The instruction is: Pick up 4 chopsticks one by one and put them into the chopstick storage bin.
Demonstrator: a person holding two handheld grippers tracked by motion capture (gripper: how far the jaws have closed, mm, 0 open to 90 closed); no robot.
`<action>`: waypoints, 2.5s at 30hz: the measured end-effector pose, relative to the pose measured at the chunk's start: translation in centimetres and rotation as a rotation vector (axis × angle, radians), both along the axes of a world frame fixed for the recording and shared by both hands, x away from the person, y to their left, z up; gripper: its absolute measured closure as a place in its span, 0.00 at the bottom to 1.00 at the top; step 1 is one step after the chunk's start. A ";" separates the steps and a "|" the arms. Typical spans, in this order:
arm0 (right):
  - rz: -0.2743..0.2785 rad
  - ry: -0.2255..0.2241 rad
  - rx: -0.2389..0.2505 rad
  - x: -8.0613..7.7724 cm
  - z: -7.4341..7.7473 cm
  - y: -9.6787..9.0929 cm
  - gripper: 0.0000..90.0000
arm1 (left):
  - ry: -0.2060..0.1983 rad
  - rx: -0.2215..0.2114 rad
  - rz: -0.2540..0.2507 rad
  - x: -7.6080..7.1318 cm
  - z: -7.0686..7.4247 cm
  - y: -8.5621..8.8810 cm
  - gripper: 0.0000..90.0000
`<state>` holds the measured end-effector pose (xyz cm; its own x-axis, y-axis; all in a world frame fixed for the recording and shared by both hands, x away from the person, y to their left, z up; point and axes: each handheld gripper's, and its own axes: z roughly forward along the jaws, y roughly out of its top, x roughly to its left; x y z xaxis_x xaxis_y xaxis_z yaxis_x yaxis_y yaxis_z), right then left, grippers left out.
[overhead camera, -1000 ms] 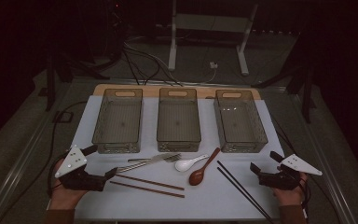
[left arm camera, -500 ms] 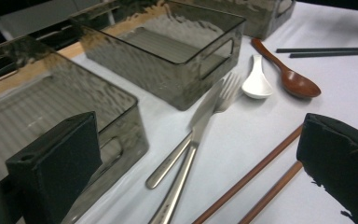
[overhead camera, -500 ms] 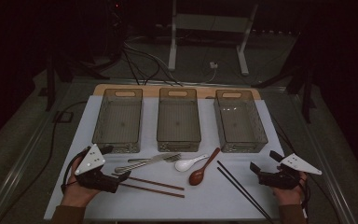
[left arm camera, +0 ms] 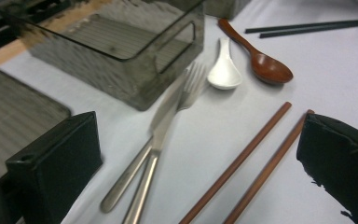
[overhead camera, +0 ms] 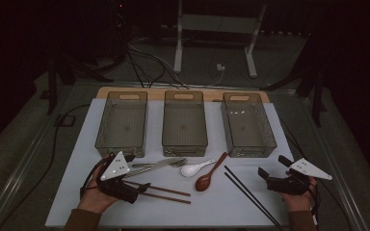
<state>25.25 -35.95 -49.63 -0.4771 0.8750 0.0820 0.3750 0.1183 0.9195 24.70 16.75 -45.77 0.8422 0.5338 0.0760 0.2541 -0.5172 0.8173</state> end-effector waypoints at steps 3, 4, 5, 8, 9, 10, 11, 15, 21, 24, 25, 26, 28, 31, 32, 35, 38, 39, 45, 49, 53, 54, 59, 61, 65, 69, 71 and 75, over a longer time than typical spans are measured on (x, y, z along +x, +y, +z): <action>0.000 0.000 0.001 0.0 0.0 0.0 0.01 | 0.013 0.014 -0.024 0.1 -0.3 -0.8 0.01; 0.001 0.001 0.002 0.0 0.0 0.0 0.01 | 0.017 0.022 -0.033 0.1 -0.4 -1.0 0.01; 0.001 0.001 0.002 0.0 0.0 0.0 0.01 | 0.021 0.028 -0.040 0.1 -0.5 -1.3 0.01; 0.004 0.000 -0.001 0.0 0.0 0.0 0.01 | 0.043 0.056 -0.069 0.1 -1.1 -2.1 0.01; 0.004 0.000 -0.001 0.0 0.0 0.0 0.01 | 0.043 0.056 -0.069 0.1 -1.1 -2.1 0.01; 0.004 0.000 -0.001 0.0 0.0 0.0 0.01 | 0.045 0.060 -0.075 0.1 -1.2 -2.3 0.01; 0.004 0.000 0.000 0.0 0.0 0.0 0.01 | 0.051 0.064 -0.081 0.1 -1.3 -2.4 0.01; 0.003 0.001 -0.001 0.0 0.0 0.0 0.01 | 0.073 0.082 -0.097 0.0 -1.9 -2.8 0.01; 0.003 0.001 -0.001 0.1 0.0 0.0 0.01 | 0.100 0.095 -0.118 -0.1 -2.6 -3.2 0.01; 0.004 0.000 -0.001 0.1 0.0 0.0 0.01 | 0.113 0.106 -0.131 -0.2 -2.9 -3.3 0.01; 0.004 0.000 -0.001 0.1 0.0 0.0 0.01 | 0.118 0.111 -0.138 -0.2 -3.0 -3.4 0.01; 0.003 0.001 -0.001 0.1 0.0 0.0 0.01 | 0.123 0.114 -0.144 -0.3 -3.1 -3.4 0.01; 0.004 0.002 0.000 0.1 -0.1 0.0 0.01 | 0.132 0.126 -0.153 -0.4 -3.2 -3.5 0.01; 0.005 0.003 -0.002 0.1 -0.1 0.0 0.01 | 0.147 0.138 -0.171 -0.6 -3.4 -3.6 0.05; 0.005 0.003 -0.002 0.1 -0.1 0.0 0.01 | 0.150 0.144 -0.174 -0.6 -3.5 -3.6 0.05; 0.005 0.003 -0.002 0.1 -0.1 0.0 0.01 | 0.158 0.171 -0.198 -0.8 -3.6 -3.7 0.09; 0.005 0.003 -0.002 0.1 -0.1 0.0 0.01 | 0.151 0.203 -0.218 -1.0 -3.8 -3.9 0.21; 0.005 0.004 -0.002 0.1 -0.1 0.0 0.01 | 0.155 0.212 -0.227 -1.0 -3.9 -4.0 0.21; 0.004 0.004 -0.003 0.1 -0.1 0.0 0.01 | 0.193 0.276 -0.289 -0.6 -4.6 -4.3 0.55; 0.002 0.005 -0.003 0.1 -0.1 0.0 0.01 | 0.234 0.312 -0.319 -0.2 -5.2 -4.6 0.76; 0.001 0.007 0.001 0.2 -0.1 0.0 0.01 | 0.227 0.330 -0.334 -0.6 -5.0 -4.7 0.87; 0.002 0.009 0.000 0.2 -0.1 0.0 0.01 | 0.227 0.339 -0.342 -0.7 -5.0 -4.8 0.88; 0.002 0.008 0.001 0.1 -0.1 0.0 0.01 | 0.236 0.355 -0.361 -1.0 -4.9 -4.7 0.89; 0.003 0.009 0.001 0.2 -0.1 -0.1 0.01 | 0.235 0.358 -0.369 -1.1 -4.9 -4.4 0.89; 0.003 0.011 -0.001 0.2 -0.2 -0.1 0.01 | 0.228 0.366 -0.377 -1.4 -4.9 -3.5 0.78; 0.005 0.013 -0.002 0.2 -0.2 0.0 0.01 | 0.235 0.363 -0.373 -1.4 -4.9 -2.9 0.84; 0.003 0.015 -0.003 0.3 -0.2 0.1 0.01 | 0.224 0.380 -0.384 -1.5 -4.8 -3.1 0.89; 0.003 0.020 -0.005 0.3 -0.3 0.1 0.01 | 0.202 0.409 -0.420 -1.9 -4.7 -3.6 0.93</action>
